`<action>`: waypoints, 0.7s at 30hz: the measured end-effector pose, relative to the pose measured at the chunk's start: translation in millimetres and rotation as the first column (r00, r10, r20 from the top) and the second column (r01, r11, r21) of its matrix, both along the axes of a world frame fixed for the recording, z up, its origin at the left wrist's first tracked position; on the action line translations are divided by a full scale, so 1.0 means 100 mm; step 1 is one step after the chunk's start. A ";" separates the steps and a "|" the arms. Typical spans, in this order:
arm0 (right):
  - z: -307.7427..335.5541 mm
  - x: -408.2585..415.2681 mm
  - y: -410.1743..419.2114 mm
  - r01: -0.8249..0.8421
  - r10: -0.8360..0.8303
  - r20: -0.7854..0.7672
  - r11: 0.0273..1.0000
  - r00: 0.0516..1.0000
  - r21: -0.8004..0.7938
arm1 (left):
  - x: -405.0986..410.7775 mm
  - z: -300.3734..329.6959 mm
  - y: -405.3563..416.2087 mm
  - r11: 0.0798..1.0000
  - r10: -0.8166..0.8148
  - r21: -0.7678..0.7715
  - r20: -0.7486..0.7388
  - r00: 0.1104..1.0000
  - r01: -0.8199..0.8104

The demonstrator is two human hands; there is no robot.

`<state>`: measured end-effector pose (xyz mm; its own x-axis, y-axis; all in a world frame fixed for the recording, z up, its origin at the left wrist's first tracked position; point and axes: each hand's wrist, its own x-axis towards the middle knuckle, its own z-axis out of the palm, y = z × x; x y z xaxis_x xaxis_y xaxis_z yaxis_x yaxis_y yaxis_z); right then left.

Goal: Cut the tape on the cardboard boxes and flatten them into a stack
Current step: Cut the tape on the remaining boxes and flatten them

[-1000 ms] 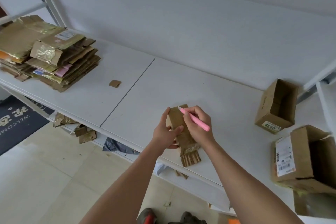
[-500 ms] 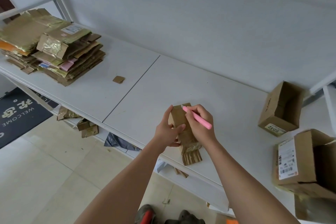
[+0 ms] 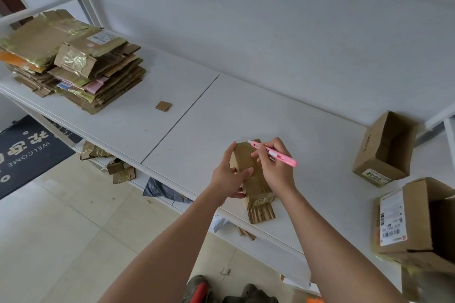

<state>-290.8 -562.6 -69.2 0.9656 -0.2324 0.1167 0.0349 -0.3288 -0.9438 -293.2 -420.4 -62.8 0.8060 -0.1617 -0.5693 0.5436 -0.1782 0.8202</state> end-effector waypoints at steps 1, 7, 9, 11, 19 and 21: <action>-0.01 0.01 0.00 -0.005 0.005 0.007 1.000 1.000 -0.020 | 0.00 0.00 0.00 1.000 0.000 0.001 -0.001 1.000 0.000; -0.05 0.03 0.02 -0.031 0.037 0.053 0.992 0.998 -0.118 | 0.00 0.03 -0.01 1.000 -0.009 0.009 -0.006 1.000 0.009; -0.05 0.04 0.03 -0.036 0.043 0.052 0.990 0.998 -0.139 | -0.01 0.04 -0.03 1.000 0.004 0.023 -0.011 1.000 -0.004; -0.04 0.04 0.04 -0.049 0.061 0.068 0.985 0.996 -0.164 | -0.01 0.05 -0.04 0.999 0.027 0.029 -0.024 0.999 -0.026; 0.02 0.03 0.03 -0.082 0.093 0.045 0.978 0.995 -0.193 | 0.00 0.11 -0.04 0.999 0.032 0.037 -0.035 0.999 -0.031; 0.04 0.01 0.01 -0.105 0.113 0.031 0.975 0.993 -0.194 | -0.01 0.10 -0.04 0.999 0.029 0.038 -0.036 0.999 -0.028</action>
<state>-290.0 -561.8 -65.0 0.9772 -0.0954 0.1896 0.1186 -0.4953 -0.8606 -294.6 -424.8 -52.5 0.7887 -0.1166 -0.6036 0.5782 -0.1926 0.7928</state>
